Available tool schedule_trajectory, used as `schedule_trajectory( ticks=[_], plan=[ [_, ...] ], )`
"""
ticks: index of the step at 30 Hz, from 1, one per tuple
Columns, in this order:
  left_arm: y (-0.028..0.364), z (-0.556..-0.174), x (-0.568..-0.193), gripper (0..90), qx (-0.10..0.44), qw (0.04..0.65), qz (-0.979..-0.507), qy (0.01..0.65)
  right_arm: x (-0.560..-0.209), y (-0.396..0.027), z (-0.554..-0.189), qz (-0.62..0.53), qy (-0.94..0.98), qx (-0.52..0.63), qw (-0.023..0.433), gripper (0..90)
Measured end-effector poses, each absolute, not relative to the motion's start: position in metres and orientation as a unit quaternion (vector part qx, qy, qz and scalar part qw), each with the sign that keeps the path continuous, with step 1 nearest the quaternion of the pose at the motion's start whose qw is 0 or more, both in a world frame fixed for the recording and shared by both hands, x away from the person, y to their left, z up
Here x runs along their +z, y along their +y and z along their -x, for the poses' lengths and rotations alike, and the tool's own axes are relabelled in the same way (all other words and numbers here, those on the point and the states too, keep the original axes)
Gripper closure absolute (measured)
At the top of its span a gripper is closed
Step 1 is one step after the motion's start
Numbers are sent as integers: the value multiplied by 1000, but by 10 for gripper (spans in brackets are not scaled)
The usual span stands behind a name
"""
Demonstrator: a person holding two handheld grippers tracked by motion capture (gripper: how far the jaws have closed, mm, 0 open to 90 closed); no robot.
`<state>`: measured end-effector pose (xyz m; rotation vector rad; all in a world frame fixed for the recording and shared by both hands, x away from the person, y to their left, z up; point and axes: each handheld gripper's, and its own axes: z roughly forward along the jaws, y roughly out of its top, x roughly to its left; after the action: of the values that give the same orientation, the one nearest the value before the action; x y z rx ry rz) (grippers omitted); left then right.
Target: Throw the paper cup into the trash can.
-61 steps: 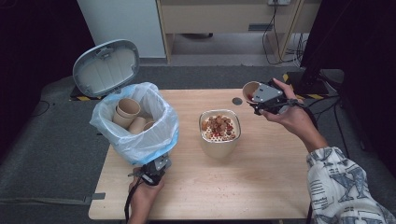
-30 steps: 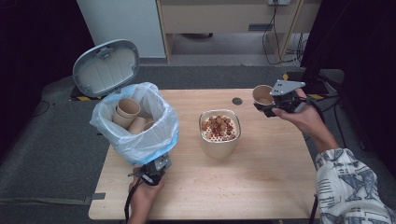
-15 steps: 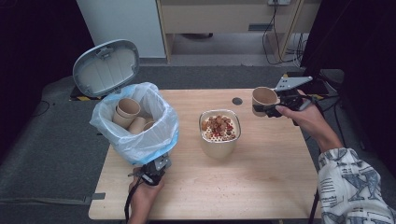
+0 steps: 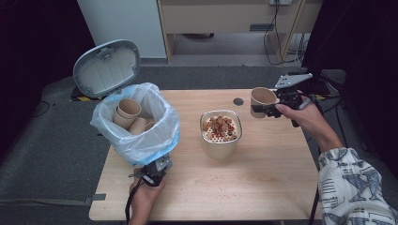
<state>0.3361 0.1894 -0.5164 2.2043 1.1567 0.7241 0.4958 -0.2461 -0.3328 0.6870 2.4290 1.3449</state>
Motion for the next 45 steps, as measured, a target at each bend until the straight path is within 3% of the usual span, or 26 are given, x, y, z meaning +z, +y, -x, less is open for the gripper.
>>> schedule_trajectory(
  ticks=[45],
  plan=[
    [189, -336, -517, 895, 269, 273, -817, 431, -303, -168, -494, -225, 850, 463, 113, 320]
  ],
)
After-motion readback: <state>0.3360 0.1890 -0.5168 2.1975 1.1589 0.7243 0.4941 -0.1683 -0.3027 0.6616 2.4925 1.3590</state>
